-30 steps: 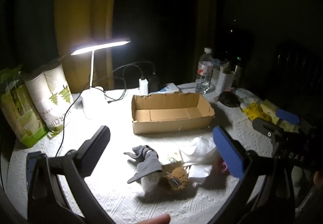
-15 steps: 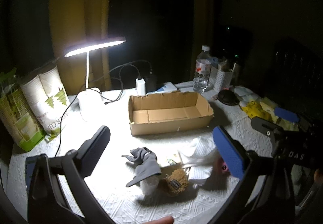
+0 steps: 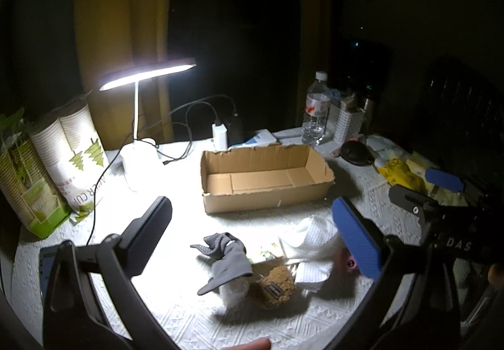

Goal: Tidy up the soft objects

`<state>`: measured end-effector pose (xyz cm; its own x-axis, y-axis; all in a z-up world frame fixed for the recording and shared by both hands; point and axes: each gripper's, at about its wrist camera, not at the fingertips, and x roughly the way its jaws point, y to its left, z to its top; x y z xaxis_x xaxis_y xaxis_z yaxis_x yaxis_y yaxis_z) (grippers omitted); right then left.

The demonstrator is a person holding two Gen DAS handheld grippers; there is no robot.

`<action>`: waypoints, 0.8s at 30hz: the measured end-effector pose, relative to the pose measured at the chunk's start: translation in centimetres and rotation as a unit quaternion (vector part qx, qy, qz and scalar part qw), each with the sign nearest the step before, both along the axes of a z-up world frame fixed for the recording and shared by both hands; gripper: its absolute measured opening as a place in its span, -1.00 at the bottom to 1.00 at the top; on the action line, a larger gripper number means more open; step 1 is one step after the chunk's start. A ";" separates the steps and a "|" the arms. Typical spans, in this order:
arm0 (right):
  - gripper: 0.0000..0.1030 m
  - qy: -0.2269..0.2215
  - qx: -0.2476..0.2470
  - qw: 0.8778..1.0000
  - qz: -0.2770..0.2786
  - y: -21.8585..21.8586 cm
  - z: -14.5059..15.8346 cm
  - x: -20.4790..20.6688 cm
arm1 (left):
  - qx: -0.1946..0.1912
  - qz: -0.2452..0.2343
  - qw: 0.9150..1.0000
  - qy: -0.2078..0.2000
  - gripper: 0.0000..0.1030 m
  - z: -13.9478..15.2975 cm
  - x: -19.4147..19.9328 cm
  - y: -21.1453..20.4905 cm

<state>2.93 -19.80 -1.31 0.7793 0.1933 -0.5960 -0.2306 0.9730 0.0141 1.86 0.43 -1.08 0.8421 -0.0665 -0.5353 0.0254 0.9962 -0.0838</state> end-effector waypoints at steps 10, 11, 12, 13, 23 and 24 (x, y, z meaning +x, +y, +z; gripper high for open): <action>0.70 0.001 0.000 1.000 -0.001 0.1 0.1 -0.1 | -0.002 -0.002 1.000 -0.006 0.99 0.3 -0.3 0.2; 0.70 0.001 -0.001 1.000 -0.001 0.2 0.1 -0.1 | -0.002 -0.003 1.000 -0.007 0.99 0.4 -0.4 0.2; 0.70 0.000 -0.002 1.000 -0.002 0.2 0.2 -0.2 | -0.002 -0.002 1.000 -0.007 0.99 0.4 -0.4 0.1; 0.70 -0.001 -0.002 1.000 -0.002 0.2 0.3 -0.3 | -0.002 -0.003 1.000 -0.006 0.99 0.4 -0.4 0.1; 0.70 -0.004 -0.006 1.000 -0.003 0.1 0.7 -0.6 | -0.004 -0.003 1.000 -0.008 0.99 0.7 -0.7 0.2; 0.70 -0.003 -0.005 1.000 -0.002 0.2 0.7 -0.5 | -0.004 -0.003 1.000 -0.008 0.99 0.7 -0.7 0.2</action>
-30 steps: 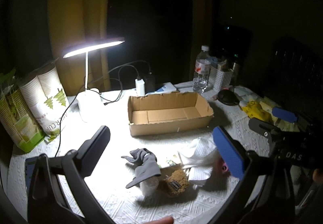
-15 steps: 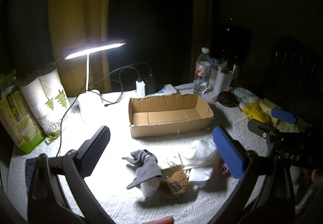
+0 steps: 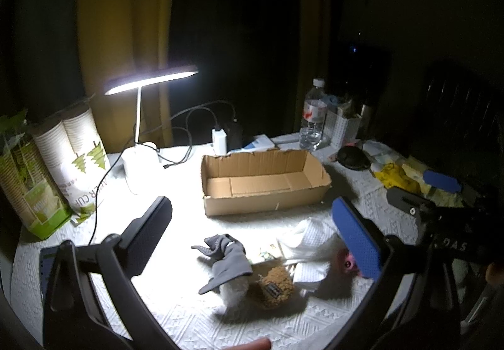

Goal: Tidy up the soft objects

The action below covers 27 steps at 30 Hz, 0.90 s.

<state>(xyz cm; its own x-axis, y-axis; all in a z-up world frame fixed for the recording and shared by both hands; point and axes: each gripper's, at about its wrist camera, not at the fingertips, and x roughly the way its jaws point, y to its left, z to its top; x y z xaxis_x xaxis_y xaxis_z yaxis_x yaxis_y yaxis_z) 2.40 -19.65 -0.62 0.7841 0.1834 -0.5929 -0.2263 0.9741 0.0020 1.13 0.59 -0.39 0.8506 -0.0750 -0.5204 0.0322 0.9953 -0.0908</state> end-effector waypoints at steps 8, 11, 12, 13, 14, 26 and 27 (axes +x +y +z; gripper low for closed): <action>0.70 0.001 -0.001 1.000 -0.001 0.1 0.0 0.0 | 0.000 0.000 1.000 0.000 0.99 0.0 0.0 0.0; 0.70 0.000 -0.001 1.000 0.000 0.2 0.0 0.0 | 0.000 0.000 1.000 0.000 0.99 -0.1 0.0 0.0; 0.70 0.001 -0.001 1.000 0.000 0.2 0.0 0.0 | 0.000 0.000 1.000 0.000 0.99 -0.1 0.0 0.0; 0.70 0.001 -0.002 1.000 0.001 0.2 0.0 0.0 | 0.000 0.000 1.000 -0.001 0.99 0.0 -0.1 0.0; 0.70 0.001 -0.002 1.000 0.001 0.2 -0.1 0.0 | 0.000 0.000 1.000 0.000 0.99 -0.1 -0.1 0.0; 0.70 0.004 -0.004 1.000 0.003 0.4 -0.2 0.0 | -0.001 0.000 1.000 0.000 0.99 0.0 -0.2 0.0; 0.70 0.004 -0.004 1.000 0.003 0.3 -0.2 0.0 | -0.002 0.000 1.000 0.001 0.99 0.0 -0.2 0.1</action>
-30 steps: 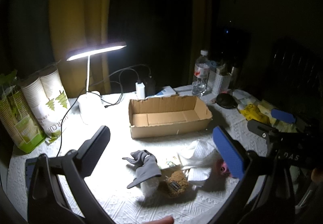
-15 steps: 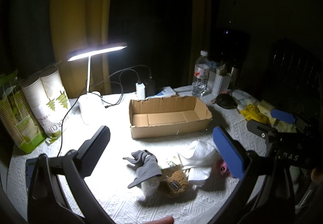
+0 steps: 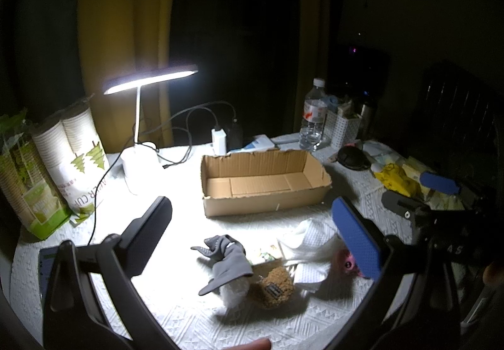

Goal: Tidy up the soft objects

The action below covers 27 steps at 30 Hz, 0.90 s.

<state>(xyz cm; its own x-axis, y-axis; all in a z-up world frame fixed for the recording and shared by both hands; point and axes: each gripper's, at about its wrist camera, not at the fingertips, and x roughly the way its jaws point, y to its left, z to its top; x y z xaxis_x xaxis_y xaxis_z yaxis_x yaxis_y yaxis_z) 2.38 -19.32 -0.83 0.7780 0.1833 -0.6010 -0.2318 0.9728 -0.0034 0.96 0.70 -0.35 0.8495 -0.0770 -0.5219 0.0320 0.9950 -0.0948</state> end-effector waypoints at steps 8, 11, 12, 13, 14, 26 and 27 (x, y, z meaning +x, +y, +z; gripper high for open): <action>0.70 0.015 -0.002 1.000 0.000 0.1 -1.3 1.3 | -0.012 -0.004 1.000 0.021 0.99 -0.7 1.4 0.8; 0.70 0.019 -0.018 1.000 0.007 0.3 -2.4 1.6 | -0.013 0.000 0.999 0.036 0.99 -2.3 1.9 1.1; 0.70 0.021 -0.021 1.000 0.010 0.4 -2.9 1.8 | -0.013 0.000 0.999 0.044 0.98 -2.8 2.2 1.1; 0.70 0.027 -0.024 0.999 0.012 0.4 -3.5 1.9 | -0.011 -0.001 0.999 0.050 0.98 -3.5 2.3 1.1; 0.70 0.033 -0.026 0.999 0.013 0.4 -4.1 2.1 | -0.009 0.000 0.998 0.055 0.98 -4.2 2.4 1.1; 0.70 0.095 -0.028 0.995 0.017 -0.3 -9.6 4.0 | 0.009 0.014 0.992 0.122 0.97 -11.2 3.7 2.6; 0.70 0.102 -0.027 0.994 0.015 -0.6 -10.2 4.2 | 0.009 0.014 0.992 0.128 0.97 -11.7 3.7 2.8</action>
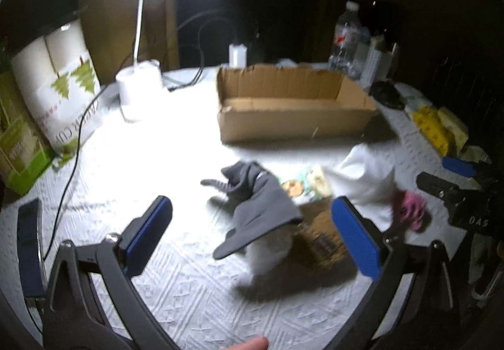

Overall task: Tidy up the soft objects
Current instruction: 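Grasp the grey glove with the left gripper while the right gripper grasps the pink plush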

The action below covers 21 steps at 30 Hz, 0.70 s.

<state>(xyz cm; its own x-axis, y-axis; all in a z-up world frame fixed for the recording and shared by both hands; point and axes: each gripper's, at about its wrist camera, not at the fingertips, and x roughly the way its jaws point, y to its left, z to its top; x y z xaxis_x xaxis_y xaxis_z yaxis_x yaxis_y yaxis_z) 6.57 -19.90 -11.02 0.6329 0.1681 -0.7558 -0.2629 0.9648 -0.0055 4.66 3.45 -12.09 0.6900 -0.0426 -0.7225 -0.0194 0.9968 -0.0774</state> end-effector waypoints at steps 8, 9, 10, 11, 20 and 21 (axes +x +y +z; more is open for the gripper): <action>0.70 0.040 -0.008 0.999 -0.005 -1.0 -3.5 0.1 | -0.007 0.005 0.999 0.043 0.97 -3.7 0.0 0.8; 0.70 0.044 -0.008 0.999 -0.005 -1.1 -4.0 0.1 | -0.006 0.006 0.999 0.042 0.97 -3.8 0.1 0.8; 0.70 0.049 -0.009 0.999 -0.005 -1.1 -4.4 0.2 | -0.003 0.005 0.999 0.037 0.97 -3.8 0.3 0.6; 0.70 0.053 -0.007 0.999 -0.005 -1.3 -4.7 0.3 | 0.003 0.003 0.999 0.032 0.97 -3.7 0.4 0.4; 0.69 0.077 0.013 0.997 0.002 -1.8 -6.8 0.8 | 0.037 -0.037 0.997 0.052 0.50 -4.1 4.2 -1.5; 0.69 0.079 0.014 0.997 0.001 -1.8 -7.0 0.8 | 0.038 -0.038 0.997 0.057 0.36 -4.3 4.4 -1.6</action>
<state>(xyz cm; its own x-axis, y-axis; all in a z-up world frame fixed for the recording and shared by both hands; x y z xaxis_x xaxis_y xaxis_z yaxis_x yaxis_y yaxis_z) 7.38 -21.73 -18.05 0.5065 0.1913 -0.8408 -0.2604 0.9635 0.0624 9.10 1.90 -16.34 0.6001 -0.0345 -0.7992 0.0522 0.9986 -0.0038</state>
